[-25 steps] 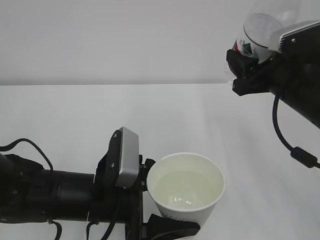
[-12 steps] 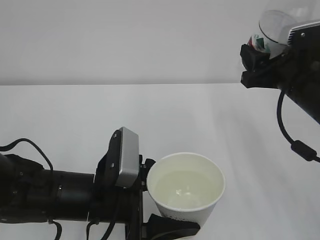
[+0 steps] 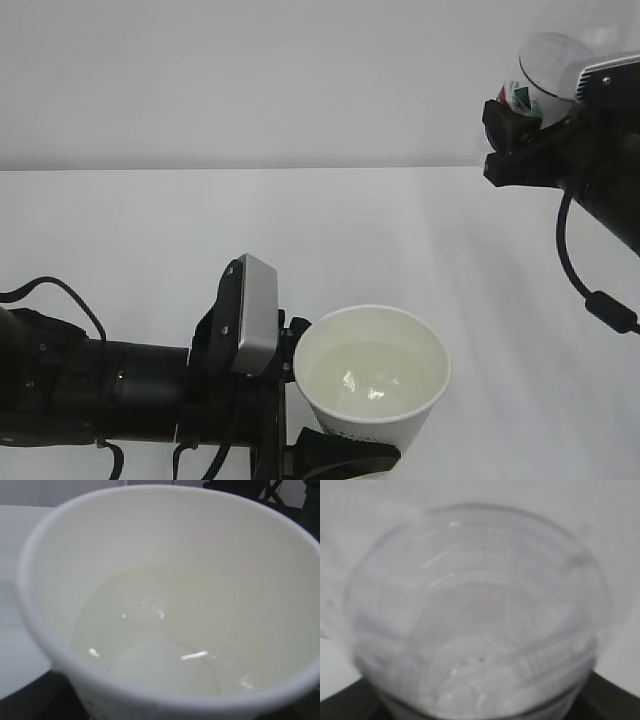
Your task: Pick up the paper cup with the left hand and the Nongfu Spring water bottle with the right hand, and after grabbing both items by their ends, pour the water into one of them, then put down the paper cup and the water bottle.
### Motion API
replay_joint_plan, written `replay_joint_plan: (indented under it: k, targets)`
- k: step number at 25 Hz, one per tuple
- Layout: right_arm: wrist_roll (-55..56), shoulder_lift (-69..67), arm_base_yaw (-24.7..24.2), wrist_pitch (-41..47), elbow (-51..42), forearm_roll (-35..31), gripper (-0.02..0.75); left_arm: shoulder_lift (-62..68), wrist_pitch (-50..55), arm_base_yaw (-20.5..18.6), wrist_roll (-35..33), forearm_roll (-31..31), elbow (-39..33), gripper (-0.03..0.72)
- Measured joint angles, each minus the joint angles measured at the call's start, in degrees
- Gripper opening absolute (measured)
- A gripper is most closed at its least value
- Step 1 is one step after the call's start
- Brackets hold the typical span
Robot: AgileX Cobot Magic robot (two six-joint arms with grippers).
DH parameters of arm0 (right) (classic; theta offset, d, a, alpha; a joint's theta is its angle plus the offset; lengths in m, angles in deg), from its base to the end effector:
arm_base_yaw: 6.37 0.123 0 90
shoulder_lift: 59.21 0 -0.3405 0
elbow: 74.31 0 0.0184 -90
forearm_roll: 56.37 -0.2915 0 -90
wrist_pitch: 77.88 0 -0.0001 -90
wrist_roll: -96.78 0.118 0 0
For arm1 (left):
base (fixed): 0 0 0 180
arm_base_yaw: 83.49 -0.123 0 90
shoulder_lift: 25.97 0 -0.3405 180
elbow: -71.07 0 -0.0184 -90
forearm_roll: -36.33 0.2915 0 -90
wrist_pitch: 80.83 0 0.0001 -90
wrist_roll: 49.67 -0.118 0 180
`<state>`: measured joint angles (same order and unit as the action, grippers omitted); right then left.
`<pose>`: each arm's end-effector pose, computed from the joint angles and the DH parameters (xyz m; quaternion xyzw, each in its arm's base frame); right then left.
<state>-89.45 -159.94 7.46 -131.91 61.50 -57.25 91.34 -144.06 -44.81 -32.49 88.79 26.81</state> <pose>0.3538 0.0856 0.2276 -0.1166 0.7030 0.0452 0.7001 0.2160 -0.2799 0.1246 0.5281 0.5906 -0.4235 0.4393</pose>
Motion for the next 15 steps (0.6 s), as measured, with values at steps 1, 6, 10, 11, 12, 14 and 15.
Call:
replay_joint_plan:
  k: [1,6,10,11,12,14,15]
  targets:
    - [0.00,0.00,0.00,0.00,0.00,0.00,0.482,0.00,0.00,0.00,0.00,0.00,0.00,0.563]
    - [0.00,0.00,0.00,0.00,0.00,-0.34,0.482,0.00,0.00,0.00,0.00,0.00,0.00,0.563]
    - [0.00,0.00,0.00,0.00,0.00,-4.03,0.482,0.00,0.00,0.00,0.00,0.00,0.00,0.563]
    - [0.00,0.00,0.00,0.00,0.00,-5.38,0.482,0.00,0.00,0.00,0.00,0.00,0.00,0.563]
    - [0.00,0.00,0.00,0.00,0.00,-6.36,0.481,0.00,0.00,0.00,0.00,0.00,0.00,0.562]
    - [-0.10,0.00,-0.23,0.49,0.00,-7.19,0.461,0.00,0.00,0.00,0.00,0.00,0.00,0.562]
    - [-0.22,0.00,-0.35,0.90,0.00,-7.43,0.447,0.00,0.00,0.00,0.00,0.00,0.00,0.562]
